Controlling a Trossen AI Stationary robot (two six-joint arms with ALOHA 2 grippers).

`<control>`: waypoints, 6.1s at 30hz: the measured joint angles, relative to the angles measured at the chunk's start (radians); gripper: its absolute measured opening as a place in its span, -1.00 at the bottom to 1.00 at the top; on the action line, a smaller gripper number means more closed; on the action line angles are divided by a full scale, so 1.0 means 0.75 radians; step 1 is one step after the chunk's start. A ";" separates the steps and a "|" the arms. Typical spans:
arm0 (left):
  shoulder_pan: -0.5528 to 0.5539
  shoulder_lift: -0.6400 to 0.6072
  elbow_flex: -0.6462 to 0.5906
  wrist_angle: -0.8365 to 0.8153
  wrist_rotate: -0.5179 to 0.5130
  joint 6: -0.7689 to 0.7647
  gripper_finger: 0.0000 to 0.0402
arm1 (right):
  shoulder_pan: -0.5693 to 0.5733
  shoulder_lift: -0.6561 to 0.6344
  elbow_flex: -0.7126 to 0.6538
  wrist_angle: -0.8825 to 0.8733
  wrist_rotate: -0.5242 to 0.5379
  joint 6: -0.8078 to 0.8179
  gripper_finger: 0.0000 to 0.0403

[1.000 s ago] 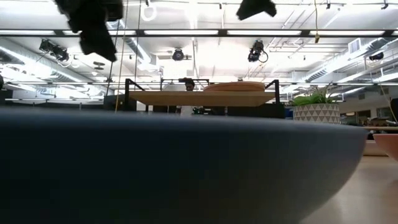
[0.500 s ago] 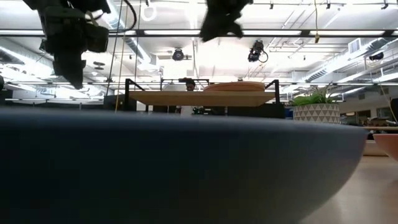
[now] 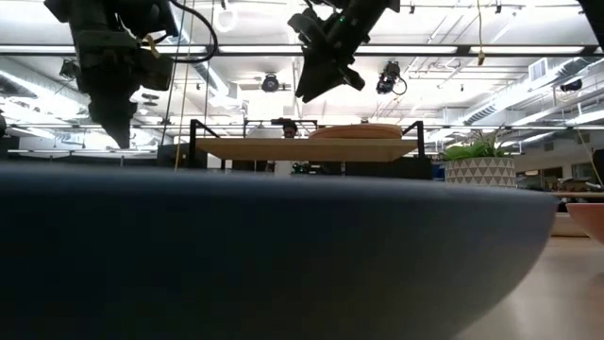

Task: Place and stack plates onto a shelf
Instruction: Put the pink plate on the shelf

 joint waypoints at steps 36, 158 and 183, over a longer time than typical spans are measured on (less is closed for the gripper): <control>-0.002 -0.098 0.002 -0.159 0.254 -0.105 -0.29 | 0.053 -0.009 0.492 -0.446 0.210 -0.290 -0.55; 0.442 0.466 0.967 -0.365 0.447 -0.175 -0.93 | -0.338 -0.701 -0.232 -0.203 -0.171 -0.840 -0.55; 0.885 0.727 1.336 0.020 1.009 -0.232 -0.93 | -0.392 -0.866 -0.232 -0.195 -0.143 -0.733 -0.56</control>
